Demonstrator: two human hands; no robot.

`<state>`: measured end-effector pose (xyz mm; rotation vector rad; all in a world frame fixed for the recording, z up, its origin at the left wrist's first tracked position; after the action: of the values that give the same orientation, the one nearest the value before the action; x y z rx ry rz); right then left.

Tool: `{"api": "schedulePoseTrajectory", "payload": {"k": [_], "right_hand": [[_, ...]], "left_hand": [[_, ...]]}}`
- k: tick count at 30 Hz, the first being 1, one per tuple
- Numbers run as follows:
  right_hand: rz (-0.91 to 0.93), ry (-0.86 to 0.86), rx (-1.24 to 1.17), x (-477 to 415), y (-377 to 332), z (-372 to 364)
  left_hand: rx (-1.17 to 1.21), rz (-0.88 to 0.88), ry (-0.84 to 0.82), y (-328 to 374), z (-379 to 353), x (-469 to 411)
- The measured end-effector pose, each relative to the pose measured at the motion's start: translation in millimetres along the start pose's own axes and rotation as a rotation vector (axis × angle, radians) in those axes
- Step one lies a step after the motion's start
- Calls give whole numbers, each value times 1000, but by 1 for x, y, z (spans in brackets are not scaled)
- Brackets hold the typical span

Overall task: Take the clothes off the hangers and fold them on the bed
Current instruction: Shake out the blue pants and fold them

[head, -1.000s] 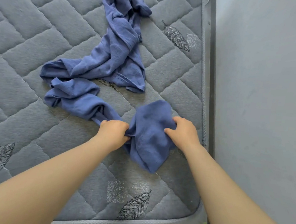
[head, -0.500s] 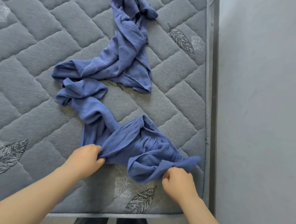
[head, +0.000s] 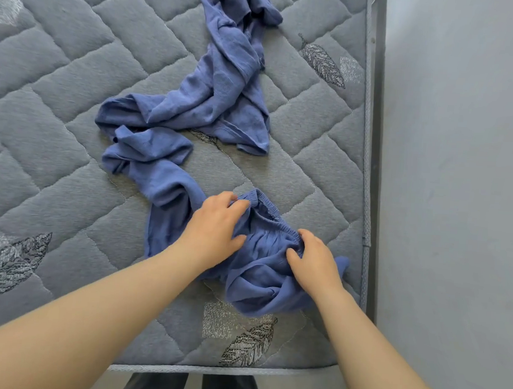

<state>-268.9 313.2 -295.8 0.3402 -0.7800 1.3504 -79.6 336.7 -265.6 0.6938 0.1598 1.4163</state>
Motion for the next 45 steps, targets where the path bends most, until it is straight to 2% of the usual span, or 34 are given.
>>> {"api": "schedulePoseTrajectory", "payload": {"k": [4,7,11,19,25,32,41,45], "right_hand": [[21,-34,44,-5,5,-2],[31,-49,87,-7,15,-6],[25,-113,28,-8,22,-6],[34,-131,232,8,19,15],[154,120,282,36,-22,104],[289,388,336,105,-96,247],[404,785,394,250,-175,449],[462,945,354,330,-200,533]], "left_hand": [[-239,-139,-201,16,-25,-35],[-261,-40,-299,3,-36,-46],[-204,94,-203,-16,-21,-52],[-5,-29,126,-16,48,-28],[-61,-111,214,2,134,-11],[-76,-155,405,53,277,24],[-100,-260,714,152,483,84],[-176,-396,855,218,584,123]]}}
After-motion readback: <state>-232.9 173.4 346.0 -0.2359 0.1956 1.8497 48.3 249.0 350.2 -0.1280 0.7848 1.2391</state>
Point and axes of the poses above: each hand's wrist, its own x-axis away from the middle knuckle, its own z-axis out of the back of the hand, y = z × x, the point moved 9 cm from there along -x, towards the middle knuckle, and after that the axes turned 11 degrees about -z, right-handed, at the moved point
